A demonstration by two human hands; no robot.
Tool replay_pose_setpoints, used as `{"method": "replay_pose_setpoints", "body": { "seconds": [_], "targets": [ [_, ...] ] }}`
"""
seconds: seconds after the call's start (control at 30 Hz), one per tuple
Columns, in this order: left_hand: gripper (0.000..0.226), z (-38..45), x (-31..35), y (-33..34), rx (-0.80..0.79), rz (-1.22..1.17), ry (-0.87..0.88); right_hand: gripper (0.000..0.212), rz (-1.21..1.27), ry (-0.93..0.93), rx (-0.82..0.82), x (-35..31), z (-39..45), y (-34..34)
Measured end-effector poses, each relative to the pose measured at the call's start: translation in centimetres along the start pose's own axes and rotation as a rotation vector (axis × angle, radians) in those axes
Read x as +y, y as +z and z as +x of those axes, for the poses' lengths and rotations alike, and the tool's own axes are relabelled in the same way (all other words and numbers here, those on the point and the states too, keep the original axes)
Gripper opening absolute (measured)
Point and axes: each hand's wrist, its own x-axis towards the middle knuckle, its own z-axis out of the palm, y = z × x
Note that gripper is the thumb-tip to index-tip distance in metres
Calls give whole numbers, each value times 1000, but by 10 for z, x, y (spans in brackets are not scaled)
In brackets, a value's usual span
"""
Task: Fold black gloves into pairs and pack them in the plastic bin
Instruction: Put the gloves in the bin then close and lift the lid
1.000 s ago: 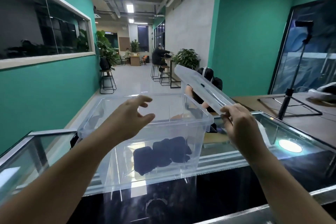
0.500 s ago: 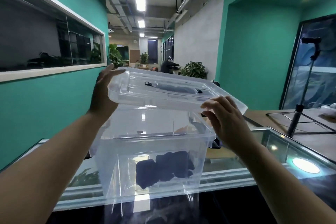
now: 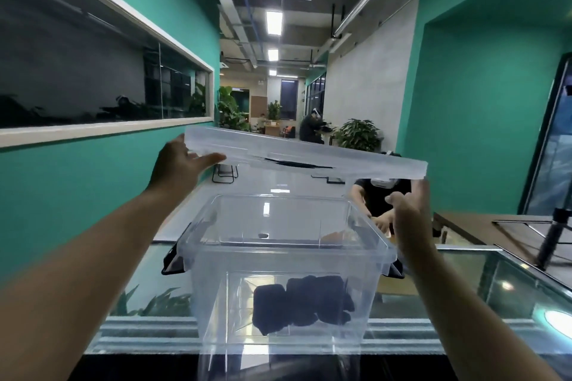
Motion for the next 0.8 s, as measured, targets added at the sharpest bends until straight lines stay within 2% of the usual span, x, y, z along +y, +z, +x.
{"method": "replay_pose_setpoints", "body": {
  "seconds": [0.03, 0.1, 0.17, 0.23, 0.37, 0.47, 0.53, 0.6, 0.67, 0.8],
  "targets": [
    [34, 4, 1, -3, -23, 13, -19, 67, -51, 89, -37, -4, 3, 4],
    [29, 5, 7, -9, -59, -20, -23, 60, -61, 105, -111, -11, 12, 12],
    [44, 11, 11, -17, -107, -74, -75, 45, -60, 59, -129, -16, 23, 19],
    [47, 16, 16, -21, -115, -76, -121, 35, -76, -20, -154, -24, 25, 22],
    [54, 28, 19, -29, -57, 70, -120, 41, -37, -72, -94, -36, 34, 34],
    [63, 32, 20, -29, -9, 233, -109, 41, -92, -109, -29, -41, 41, 37],
    [61, 30, 19, -27, 1, 359, -100, 41, -134, -119, -13, -41, 46, 37],
    [52, 28, 13, -23, -14, 468, -128, 45, -193, -110, -55, -39, 49, 34],
    [54, 25, 4, -18, -59, 484, -187, 47, -231, -76, -150, -35, 50, 31],
    [50, 18, -21, -8, -174, 513, -381, 28, -371, 155, -362, -19, 47, 31]
  ]
}}
